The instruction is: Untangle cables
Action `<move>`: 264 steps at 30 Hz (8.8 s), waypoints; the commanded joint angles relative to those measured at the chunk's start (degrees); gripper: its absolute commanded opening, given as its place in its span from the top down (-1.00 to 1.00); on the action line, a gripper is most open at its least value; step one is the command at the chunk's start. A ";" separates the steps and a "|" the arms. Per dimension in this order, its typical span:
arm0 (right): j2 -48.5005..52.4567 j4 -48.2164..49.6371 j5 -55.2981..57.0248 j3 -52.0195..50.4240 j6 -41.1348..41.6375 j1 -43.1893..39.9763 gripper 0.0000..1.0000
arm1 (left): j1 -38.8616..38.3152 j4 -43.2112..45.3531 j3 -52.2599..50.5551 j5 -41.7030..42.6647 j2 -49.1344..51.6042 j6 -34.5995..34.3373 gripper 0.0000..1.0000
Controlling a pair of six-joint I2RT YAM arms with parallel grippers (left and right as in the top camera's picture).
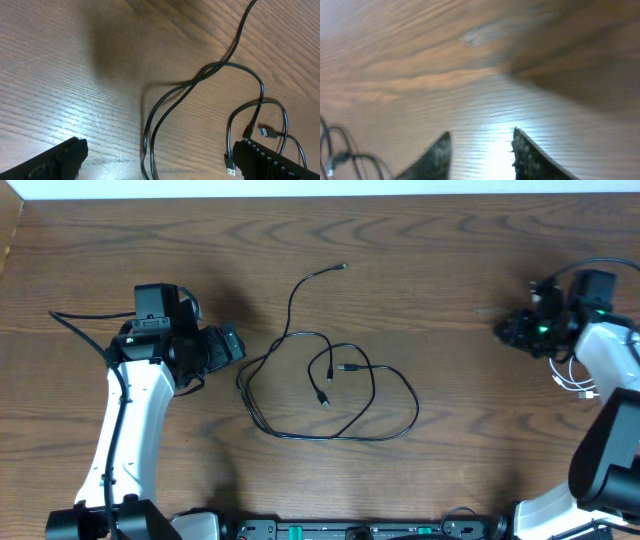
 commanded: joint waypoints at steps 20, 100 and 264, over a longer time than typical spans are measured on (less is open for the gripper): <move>0.39 -2.27 -3.08 -0.17 -0.55 33.24 -0.99 | 0.13 -0.15 -0.17 -0.39 0.33 -0.09 -0.96; 8.98 8.37 10.64 17.16 8.22 55.17 -0.91 | 0.13 -0.15 -0.17 -0.39 0.33 -0.09 -0.96; 23.65 34.77 -13.11 -2.78 10.29 52.72 -0.32 | 0.13 -0.15 -0.17 -0.39 0.33 -0.09 -0.96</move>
